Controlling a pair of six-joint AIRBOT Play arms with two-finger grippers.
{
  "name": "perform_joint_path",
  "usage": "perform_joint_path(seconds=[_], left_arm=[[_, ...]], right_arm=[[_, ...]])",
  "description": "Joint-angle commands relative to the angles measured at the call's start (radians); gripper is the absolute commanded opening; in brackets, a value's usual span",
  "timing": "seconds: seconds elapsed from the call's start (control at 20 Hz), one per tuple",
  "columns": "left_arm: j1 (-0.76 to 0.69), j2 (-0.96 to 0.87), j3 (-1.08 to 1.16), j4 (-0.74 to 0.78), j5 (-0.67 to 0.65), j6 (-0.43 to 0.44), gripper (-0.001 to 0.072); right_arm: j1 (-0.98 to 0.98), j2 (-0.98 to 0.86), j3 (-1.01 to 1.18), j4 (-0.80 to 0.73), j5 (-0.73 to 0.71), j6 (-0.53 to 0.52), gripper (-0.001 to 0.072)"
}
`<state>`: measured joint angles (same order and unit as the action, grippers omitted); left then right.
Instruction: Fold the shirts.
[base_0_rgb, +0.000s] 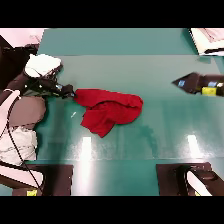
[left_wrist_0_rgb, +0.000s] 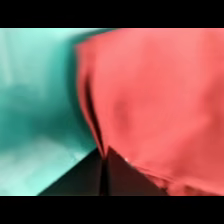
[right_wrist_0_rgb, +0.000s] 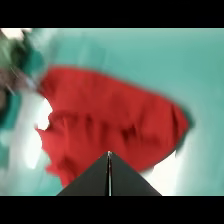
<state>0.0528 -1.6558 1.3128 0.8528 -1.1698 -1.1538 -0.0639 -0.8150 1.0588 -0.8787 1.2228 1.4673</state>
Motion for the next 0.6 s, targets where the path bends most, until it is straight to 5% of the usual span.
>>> perform_joint_path(seconds=[0.0,0.1,0.2,0.35,0.55], left_arm=[[-0.002,0.032,0.140,-0.009,-0.119,0.000,0.0022],[-0.002,0.056,0.222,-0.009,-0.167,0.002,0.0023],[-0.002,0.085,0.288,-0.011,-0.193,-0.001,0.0023],[-0.002,0.127,0.382,-0.025,-0.203,-0.029,0.0023],[-0.002,0.188,0.502,-0.124,-0.198,-0.028,0.0023]], right_arm=[[0.096,-0.001,-0.158,-0.126,0.018,0.127,0.0016],[0.208,-0.001,-0.300,-0.115,-0.108,0.159,0.0050],[0.307,-0.001,-0.410,-0.064,-0.274,0.168,0.0604],[0.391,-0.027,-0.512,-0.014,-0.459,0.280,0.0567],[0.459,-0.175,-0.509,0.050,-0.567,0.278,0.0549]])
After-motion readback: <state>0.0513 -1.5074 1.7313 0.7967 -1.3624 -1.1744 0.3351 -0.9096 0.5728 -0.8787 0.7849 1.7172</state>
